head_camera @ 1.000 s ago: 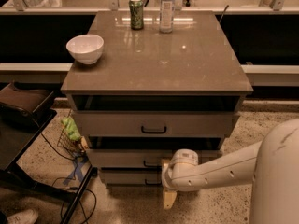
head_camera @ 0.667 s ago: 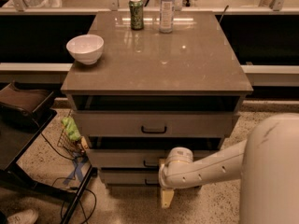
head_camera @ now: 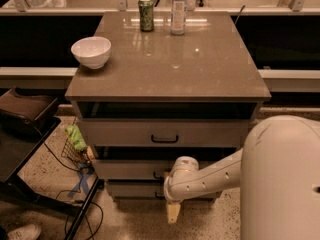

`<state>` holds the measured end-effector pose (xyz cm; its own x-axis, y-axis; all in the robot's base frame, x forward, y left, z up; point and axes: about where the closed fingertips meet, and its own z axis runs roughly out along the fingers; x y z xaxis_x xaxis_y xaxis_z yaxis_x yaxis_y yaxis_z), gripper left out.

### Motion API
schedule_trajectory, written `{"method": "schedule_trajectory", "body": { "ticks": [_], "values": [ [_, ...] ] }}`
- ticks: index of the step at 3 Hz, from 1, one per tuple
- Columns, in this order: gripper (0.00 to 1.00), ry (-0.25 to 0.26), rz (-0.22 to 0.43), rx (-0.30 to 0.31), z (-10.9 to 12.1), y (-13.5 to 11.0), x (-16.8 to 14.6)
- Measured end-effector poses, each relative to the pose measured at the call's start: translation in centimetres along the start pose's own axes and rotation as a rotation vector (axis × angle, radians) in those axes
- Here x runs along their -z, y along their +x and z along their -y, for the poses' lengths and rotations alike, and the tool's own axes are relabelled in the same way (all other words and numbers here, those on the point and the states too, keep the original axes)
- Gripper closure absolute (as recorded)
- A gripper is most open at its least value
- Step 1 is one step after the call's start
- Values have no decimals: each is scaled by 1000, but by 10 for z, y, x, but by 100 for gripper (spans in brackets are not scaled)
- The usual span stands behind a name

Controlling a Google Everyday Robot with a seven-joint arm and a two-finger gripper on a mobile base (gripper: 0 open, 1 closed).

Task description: Open middle drawer

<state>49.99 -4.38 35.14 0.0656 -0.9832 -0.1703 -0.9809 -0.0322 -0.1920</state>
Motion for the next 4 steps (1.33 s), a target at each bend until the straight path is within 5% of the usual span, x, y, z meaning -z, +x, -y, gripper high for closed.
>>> {"method": "schedule_trajectory", "body": {
  "ticks": [1, 2, 4],
  "values": [
    [17, -27, 9, 40, -4, -13, -11],
    [48, -32, 11, 44, -5, -15, -13],
    [95, -32, 12, 39, -6, -13, -12]
  ]
}}
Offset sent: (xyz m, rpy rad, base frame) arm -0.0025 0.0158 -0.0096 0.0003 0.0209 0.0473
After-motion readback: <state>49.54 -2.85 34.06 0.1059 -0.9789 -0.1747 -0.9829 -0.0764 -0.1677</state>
